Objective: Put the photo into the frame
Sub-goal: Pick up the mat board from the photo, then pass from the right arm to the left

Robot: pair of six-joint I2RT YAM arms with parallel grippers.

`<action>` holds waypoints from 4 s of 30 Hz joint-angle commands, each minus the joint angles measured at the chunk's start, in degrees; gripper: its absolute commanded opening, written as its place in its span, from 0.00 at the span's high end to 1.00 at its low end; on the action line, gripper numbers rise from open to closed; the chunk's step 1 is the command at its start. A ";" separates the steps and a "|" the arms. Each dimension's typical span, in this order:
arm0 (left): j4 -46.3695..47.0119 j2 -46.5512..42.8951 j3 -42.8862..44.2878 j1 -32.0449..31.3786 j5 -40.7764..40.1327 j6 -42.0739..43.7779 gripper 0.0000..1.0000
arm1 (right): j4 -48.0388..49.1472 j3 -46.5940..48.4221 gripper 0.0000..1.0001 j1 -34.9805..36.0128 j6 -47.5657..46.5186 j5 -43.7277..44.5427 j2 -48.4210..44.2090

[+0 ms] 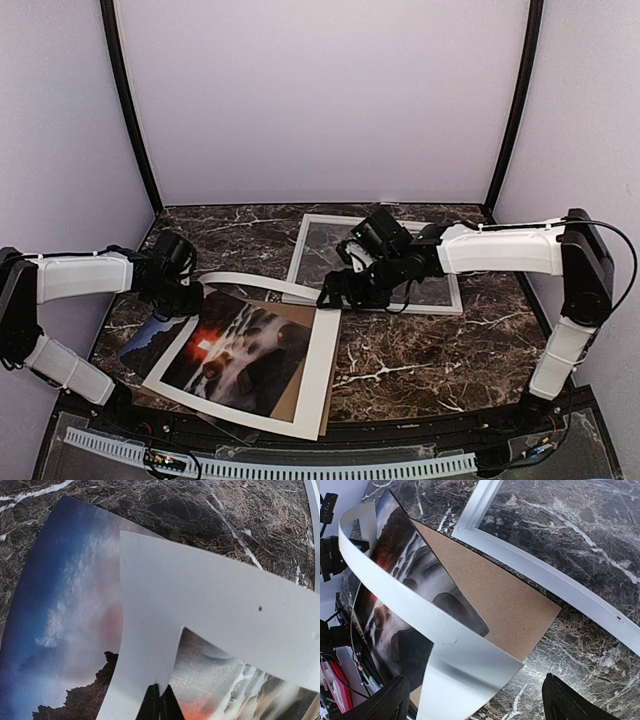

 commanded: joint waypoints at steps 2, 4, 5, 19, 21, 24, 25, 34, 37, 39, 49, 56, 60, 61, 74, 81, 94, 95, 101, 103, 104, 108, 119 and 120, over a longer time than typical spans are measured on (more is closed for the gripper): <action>-1.62 -1.29 2.14 -0.50 1.16 -0.06 1.00 | 6.02 -3.37 0.07 -0.88 0.38 -4.95 -1.85; -1.56 -1.14 2.41 -0.50 1.63 -0.26 1.00 | 8.36 -4.63 0.08 -0.94 1.22 -7.09 -1.72; -1.54 -1.03 2.51 -0.50 1.74 -0.34 1.00 | 9.40 -5.12 0.09 -0.97 1.49 -7.83 -1.61; 0.30 -1.26 1.47 -0.58 4.78 -2.03 1.00 | 23.97 -12.74 0.39 -2.53 5.54 -18.16 -0.94; 0.39 -1.26 1.40 -0.58 4.74 -2.22 1.00 | 26.01 -13.28 0.47 -2.56 6.11 -19.53 -0.87; 0.54 -1.26 1.17 -0.58 4.70 -2.38 1.00 | 27.01 -13.82 0.56 -2.79 6.64 -20.48 -1.32; 0.52 -1.26 1.04 -0.58 4.67 -2.42 1.00 | 26.87 -13.86 0.59 -2.88 6.52 -20.56 -1.65; 0.31 -1.85 1.14 -0.58 3.45 -2.52 0.93 | 20.16 -12.20 0.79 -4.88 3.85 -19.54 -5.06; 0.11 -2.47 1.38 -0.58 3.13 -2.52 0.90 | 17.34 -10.81 0.86 -5.25 2.47 -19.11 -5.69; 0.04 -2.80 1.68 -0.58 3.10 -2.53 0.88 | 15.76 -9.87 0.87 -5.36 1.66 -19.16 -5.74; -0.75 -5.32 3.69 -0.58 3.35 -2.13 0.64 | 8.72 -5.75 1.00 -6.70 -1.83 -18.86 -6.14; -0.88 -8.94 5.67 -0.58 3.34 -1.46 0.51 | 0.71 -0.09 1.00 -9.17 -5.93 -18.19 -7.59; -0.58 -10.51 6.80 -0.58 3.12 -1.10 0.47 | -5.23 4.24 1.00 -11.43 -9.94 -17.68 -8.05; -0.57 -10.76 7.13 -0.54 3.09 -1.00 0.45 | -6.64 5.32 1.00 -12.22 -10.46 -17.49 -8.17; 1.96 -8.27 9.98 -0.58 5.82 1.66 0.42 | -30.46 20.44 1.00 -32.83 -28.92 -17.28 -5.42; 2.55 -4.39 11.85 -0.58 8.36 3.13 0.41 | -36.39 29.62 1.00 -42.06 -35.65 -16.16 -0.01; 2.97 -0.66 12.80 -0.58 9.34 4.49 0.39 | -39.05 34.57 1.00 -47.85 -39.18 -12.12 8.92; 2.99 -0.39 13.02 -0.58 9.50 4.50 0.39 | -39.07 34.11 1.00 -47.82 -39.30 -11.66 8.77; 3.26 2.42 14.17 -0.58 10.64 4.30 0.38 | -39.28 32.42 1.00 -47.82 -40.27 -10.60 5.81; 3.31 3.22 14.59 -0.58 11.16 4.06 0.38 | -39.11 31.07 1.00 -47.83 -40.42 -9.55 4.11; 3.36 3.48 14.75 -0.58 11.29 3.89 0.37 | -38.96 30.32 0.99 -47.82 -40.41 -9.01 3.33; 3.75 5.05 15.70 -0.75 11.80 3.74 0.37 | -38.77 29.19 0.99 -47.50 -39.58 -6.45 2.45; 9.98 8.67 17.04 -3.12 14.60 3.99 0.36 | -30.62 22.60 1.00 -46.88 -39.23 -3.86 -1.47; 11.38 9.05 17.29 -3.48 15.01 4.07 0.36 | -28.78 20.83 1.00 -46.85 -38.69 -4.16 -2.63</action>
